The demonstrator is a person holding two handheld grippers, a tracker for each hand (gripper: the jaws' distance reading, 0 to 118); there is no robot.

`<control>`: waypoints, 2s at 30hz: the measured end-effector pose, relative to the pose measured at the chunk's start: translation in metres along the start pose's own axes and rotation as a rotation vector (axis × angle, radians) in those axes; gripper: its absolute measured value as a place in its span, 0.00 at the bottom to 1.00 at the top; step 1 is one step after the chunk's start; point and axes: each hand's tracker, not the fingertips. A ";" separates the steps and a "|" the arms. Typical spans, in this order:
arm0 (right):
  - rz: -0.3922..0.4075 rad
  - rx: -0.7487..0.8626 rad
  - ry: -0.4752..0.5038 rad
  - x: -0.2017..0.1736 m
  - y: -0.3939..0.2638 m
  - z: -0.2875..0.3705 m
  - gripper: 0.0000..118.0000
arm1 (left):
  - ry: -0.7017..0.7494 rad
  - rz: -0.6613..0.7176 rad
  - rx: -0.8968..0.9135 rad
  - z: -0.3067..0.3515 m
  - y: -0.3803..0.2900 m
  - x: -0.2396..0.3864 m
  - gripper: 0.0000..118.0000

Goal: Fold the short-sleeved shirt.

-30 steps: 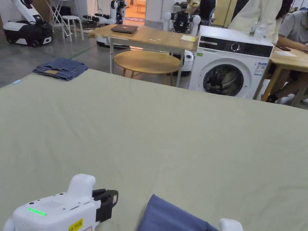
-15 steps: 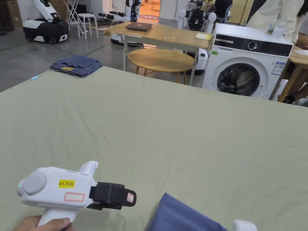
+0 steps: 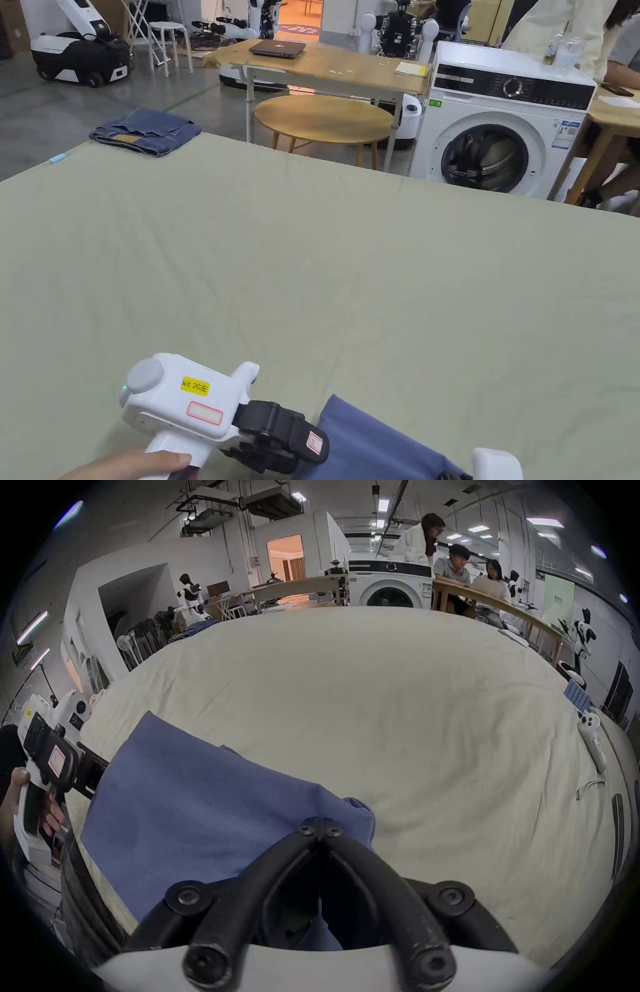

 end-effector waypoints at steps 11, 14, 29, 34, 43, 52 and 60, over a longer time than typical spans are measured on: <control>-0.010 0.011 0.005 0.001 -0.002 0.001 0.00 | -0.105 0.130 0.012 -0.049 0.012 -0.026 0.54; -0.005 0.017 0.007 0.002 -0.002 0.002 0.00 | -0.049 0.180 0.020 -0.050 0.005 -0.034 0.29; 0.137 0.048 -0.020 -0.010 0.002 0.008 0.00 | -0.098 0.175 0.158 -0.040 -0.034 -0.024 0.13; 0.161 0.126 -0.025 -0.014 0.016 0.027 0.00 | -0.108 0.182 0.199 -0.016 -0.034 -0.007 0.13; 0.208 0.197 0.005 -0.028 0.045 0.031 0.00 | 0.065 0.159 0.258 0.102 -0.011 0.020 0.13; 0.231 0.193 0.046 -0.052 0.053 0.022 0.00 | 0.356 0.166 0.322 0.282 0.006 0.012 0.13; 0.219 0.177 0.047 -0.057 0.053 0.016 0.00 | 0.572 0.229 0.350 0.396 0.008 0.000 0.13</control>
